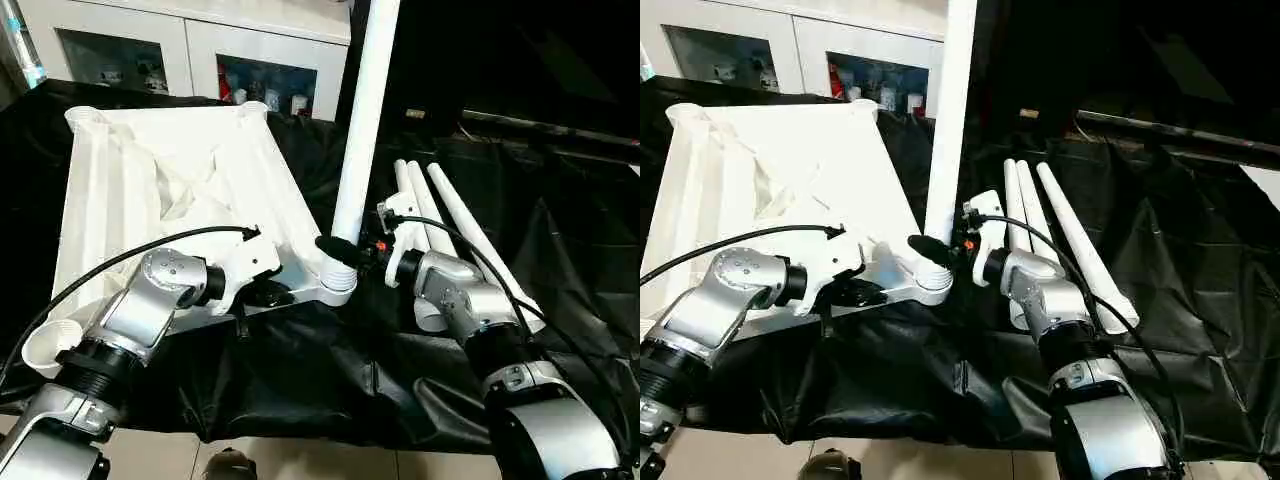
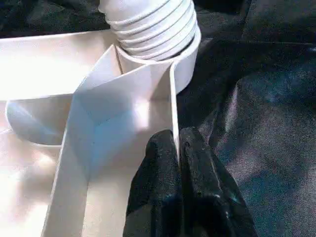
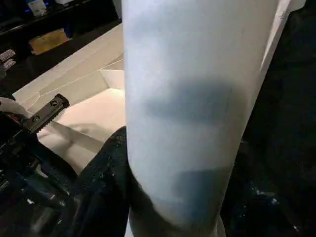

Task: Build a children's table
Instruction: Insert table leg to table base

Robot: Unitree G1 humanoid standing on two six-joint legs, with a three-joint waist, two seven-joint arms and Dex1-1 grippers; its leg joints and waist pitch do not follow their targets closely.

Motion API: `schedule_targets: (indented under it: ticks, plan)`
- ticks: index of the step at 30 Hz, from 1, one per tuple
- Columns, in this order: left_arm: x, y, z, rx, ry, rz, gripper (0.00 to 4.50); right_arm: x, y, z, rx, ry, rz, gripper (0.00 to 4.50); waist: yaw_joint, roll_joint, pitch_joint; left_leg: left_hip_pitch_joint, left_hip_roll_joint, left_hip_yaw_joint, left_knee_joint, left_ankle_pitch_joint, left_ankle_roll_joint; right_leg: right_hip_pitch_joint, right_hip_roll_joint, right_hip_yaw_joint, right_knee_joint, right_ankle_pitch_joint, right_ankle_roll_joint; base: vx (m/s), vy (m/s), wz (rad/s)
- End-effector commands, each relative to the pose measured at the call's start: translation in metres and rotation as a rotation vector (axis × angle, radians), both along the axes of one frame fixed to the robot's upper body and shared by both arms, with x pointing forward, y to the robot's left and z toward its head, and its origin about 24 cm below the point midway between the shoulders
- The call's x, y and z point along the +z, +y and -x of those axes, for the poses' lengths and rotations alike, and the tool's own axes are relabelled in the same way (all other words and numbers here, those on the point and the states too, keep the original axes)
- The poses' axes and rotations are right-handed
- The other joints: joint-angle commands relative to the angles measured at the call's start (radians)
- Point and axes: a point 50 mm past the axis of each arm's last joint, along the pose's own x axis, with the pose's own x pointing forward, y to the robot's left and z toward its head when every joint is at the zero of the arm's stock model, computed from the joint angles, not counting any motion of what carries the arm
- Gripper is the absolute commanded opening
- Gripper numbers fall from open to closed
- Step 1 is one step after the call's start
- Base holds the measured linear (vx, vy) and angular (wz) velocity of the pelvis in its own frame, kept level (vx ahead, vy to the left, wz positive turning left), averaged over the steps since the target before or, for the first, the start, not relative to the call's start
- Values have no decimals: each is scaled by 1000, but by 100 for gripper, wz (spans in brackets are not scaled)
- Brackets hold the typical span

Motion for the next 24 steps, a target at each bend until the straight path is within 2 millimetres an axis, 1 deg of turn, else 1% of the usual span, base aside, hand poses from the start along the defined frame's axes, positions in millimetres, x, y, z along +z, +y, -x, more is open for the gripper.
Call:
schedule_targets:
  ticks: [1,3,4,7,10,12,13,14,15,16,19,20,21,22,23,24]
  plan:
    - [-1,-18,8,-75,7,94,0,-14,-10,3,-38,57,47,190,-13,13,-53,43,52,-38,-85,-478,-92,-9,-88,43,-113,-485,-135,0,0,0]
    - [-2,-18,8,-75,8,90,0,-15,-10,3,-38,58,46,190,-13,13,-53,44,52,-39,-86,-480,-92,-10,-86,43,-113,-482,-134,0,0,0]
    - [-3,-17,9,-76,10,82,0,-15,-10,3,-39,59,45,190,-13,11,-53,44,52,-38,-86,-480,-91,-10,-86,43,-113,-481,-134,0,0,0]
    - [-5,-16,10,-76,10,64,0,-17,-11,4,-48,65,36,190,-13,12,-52,44,52,-38,-87,-479,-89,-11,-86,43,-114,-484,-133,0,0,0]
    - [-8,-14,10,-77,12,32,0,-24,-16,6,-85,87,13,190,-13,13,-52,45,52,-39,-87,-487,-90,-12,-87,43,-116,-489,-131,0,0,0]
    - [-9,-14,11,-78,13,25,0,-27,-19,8,-101,97,-2,190,-14,21,-52,45,53,-40,-89,-501,-95,-12,-86,43,-116,-484,-132,0,0,0]
    - [-9,-14,11,-78,13,21,0,-30,-21,10,-116,105,-13,190,-14,20,-53,46,53,-40,-90,-502,-96,-13,-85,43,-116,-478,-132,0,0,0]
    - [-10,-14,11,-78,14,19,0,-32,-22,11,-124,108,-19,190,-15,24,-53,48,53,-39,-91,-516,-99,-15,-84,44,-117,-471,-134,0,0,0]
    - [-10,-14,11,-77,12,13,0,-38,-25,15,-152,124,-51,190,-14,28,-53,49,53,-40,-91,-527,-101,-15,-84,44,-118,-466,-136,0,0,0]
    - [-10,-14,11,-77,12,13,0,-38,-25,15,-152,124,-51,190,-13,26,-54,49,53,-40,-91,-527,-99,-14,-84,44,-118,-463,-137,0,0,0]
    - [-10,-14,10,-79,11,8,0,-41,-26,17,-164,129,-68,190,-13,25,-54,47,53,-41,-92,-523,-96,-13,-84,43,-117,-461,-143,0,0,0]
    - [-10,-14,10,-82,10,3,0,-43,-27,19,-175,125,-76,190,-9,44,-55,49,53,-43,-93,-530,-101,-14,-86,45,-115,-459,-145,0,0,0]
    - [-10,-13,10,-83,9,1,0,-43,-27,19,-179,124,-79,190,-12,35,-53,49,54,-43,-94,-543,-102,-15,-84,43,-118,-459,-144,0,0,0]
    - [-10,-13,10,-84,8,-1,0,-44,-27,19,-183,122,-82,190,-12,34,-54,50,53,-43,-94,-549,-103,-14,-83,43,-119,-463,-144,0,0,0]
    - [-9,-13,9,-84,1,-9,0,-46,-29,21,-194,108,-83,190,-7,53,-56,52,53,-46,-94,-556,-107,-14,-87,45,-117,-456,-145,0,0,0]
    - [-9,-12,8,-83,-4,-15,0,-47,-30,22,-200,97,-81,190,-9,57,-57,51,54,-46,-97,-554,-109,-13,-83,44,-116,-424,-150,0,0,0]
